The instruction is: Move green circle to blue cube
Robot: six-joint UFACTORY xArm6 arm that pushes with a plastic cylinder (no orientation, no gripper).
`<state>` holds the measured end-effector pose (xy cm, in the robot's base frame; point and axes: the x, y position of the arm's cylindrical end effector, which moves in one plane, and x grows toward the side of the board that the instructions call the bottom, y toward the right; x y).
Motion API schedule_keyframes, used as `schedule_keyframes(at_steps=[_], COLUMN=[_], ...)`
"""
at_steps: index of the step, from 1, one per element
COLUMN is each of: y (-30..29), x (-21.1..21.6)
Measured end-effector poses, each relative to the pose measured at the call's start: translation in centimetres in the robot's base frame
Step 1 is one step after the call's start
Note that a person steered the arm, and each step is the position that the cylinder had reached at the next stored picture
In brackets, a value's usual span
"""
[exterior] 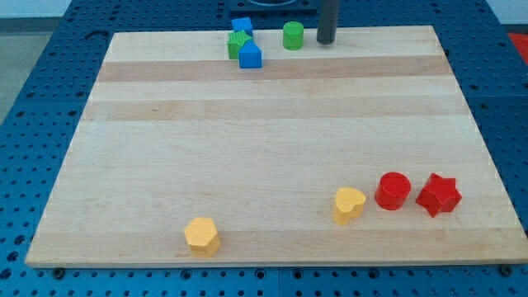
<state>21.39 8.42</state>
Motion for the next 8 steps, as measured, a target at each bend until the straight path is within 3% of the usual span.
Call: schedule_keyframes(at_steps=[2, 4, 5, 8], y=[-4.0, 0.0, -1.6, -6.0], x=[-1.6, 0.7, 2.0, -0.2])
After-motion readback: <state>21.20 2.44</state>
